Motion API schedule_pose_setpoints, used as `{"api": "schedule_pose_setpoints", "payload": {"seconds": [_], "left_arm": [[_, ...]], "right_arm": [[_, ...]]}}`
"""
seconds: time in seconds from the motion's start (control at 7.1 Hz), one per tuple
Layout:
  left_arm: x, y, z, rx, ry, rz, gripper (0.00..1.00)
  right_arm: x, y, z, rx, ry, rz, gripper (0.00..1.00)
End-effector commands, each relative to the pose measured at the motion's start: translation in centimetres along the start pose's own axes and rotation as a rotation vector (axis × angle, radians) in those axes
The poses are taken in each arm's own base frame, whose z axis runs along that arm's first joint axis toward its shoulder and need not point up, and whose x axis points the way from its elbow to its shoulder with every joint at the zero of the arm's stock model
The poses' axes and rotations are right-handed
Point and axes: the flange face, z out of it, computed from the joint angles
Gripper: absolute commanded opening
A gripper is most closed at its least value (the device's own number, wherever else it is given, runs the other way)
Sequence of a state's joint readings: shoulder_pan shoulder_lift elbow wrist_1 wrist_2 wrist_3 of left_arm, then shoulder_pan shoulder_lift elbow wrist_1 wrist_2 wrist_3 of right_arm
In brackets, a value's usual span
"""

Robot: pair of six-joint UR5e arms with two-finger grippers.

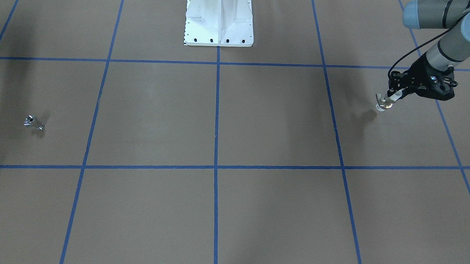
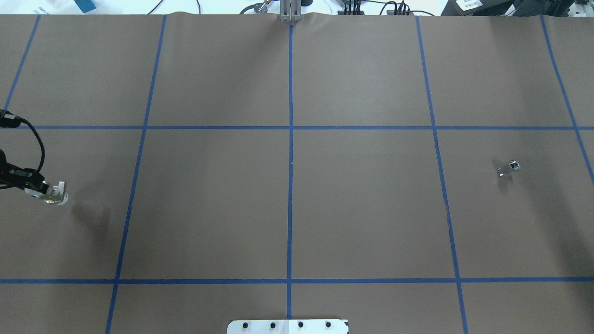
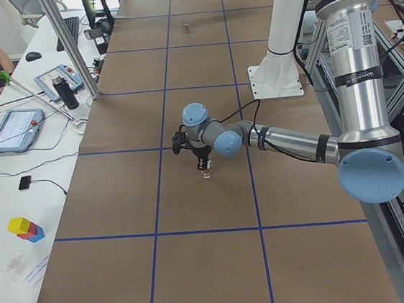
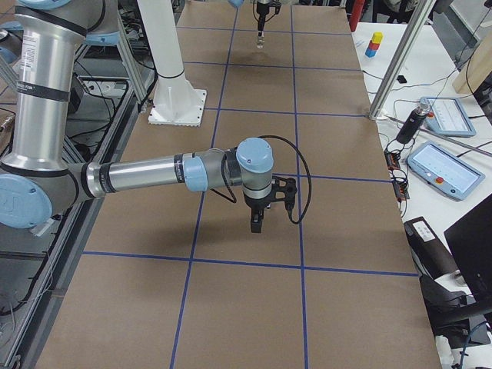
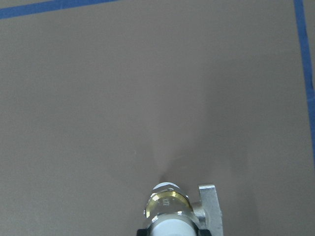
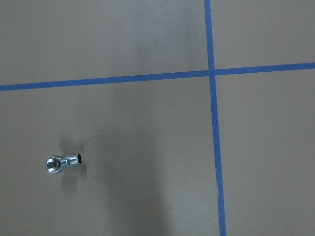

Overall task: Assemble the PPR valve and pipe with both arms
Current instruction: 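Lower the left gripper onto the white PPR valve and close it, then lift the valve with the left gripper and carry it to table center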

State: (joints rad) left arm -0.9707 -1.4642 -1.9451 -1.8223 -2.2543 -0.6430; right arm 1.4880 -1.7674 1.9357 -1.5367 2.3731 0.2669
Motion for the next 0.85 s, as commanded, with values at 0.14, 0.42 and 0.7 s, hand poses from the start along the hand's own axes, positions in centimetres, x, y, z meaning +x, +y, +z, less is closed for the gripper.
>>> {"api": "schedule_pose_setpoints", "payload": {"seconds": [0.14, 0.42, 0.7], "left_arm": [[13.6, -7.6, -6.5, 0.000, 0.011, -0.229, 0.00], [29.4, -8.6, -5.0, -0.059, 0.075, -0.317, 0.00], [46.3, -14.1, -3.4, -0.030, 0.068, -0.417, 0.00]], "right_arm": [[-0.1, -0.3, 0.1, 0.000, 0.001, -0.004, 1.00], [-0.7, -0.2, 0.2, -0.010, -0.040, -0.010, 1.00], [-1.0, -0.2, 0.2, -0.017, -0.070, -0.012, 1.00]]}}
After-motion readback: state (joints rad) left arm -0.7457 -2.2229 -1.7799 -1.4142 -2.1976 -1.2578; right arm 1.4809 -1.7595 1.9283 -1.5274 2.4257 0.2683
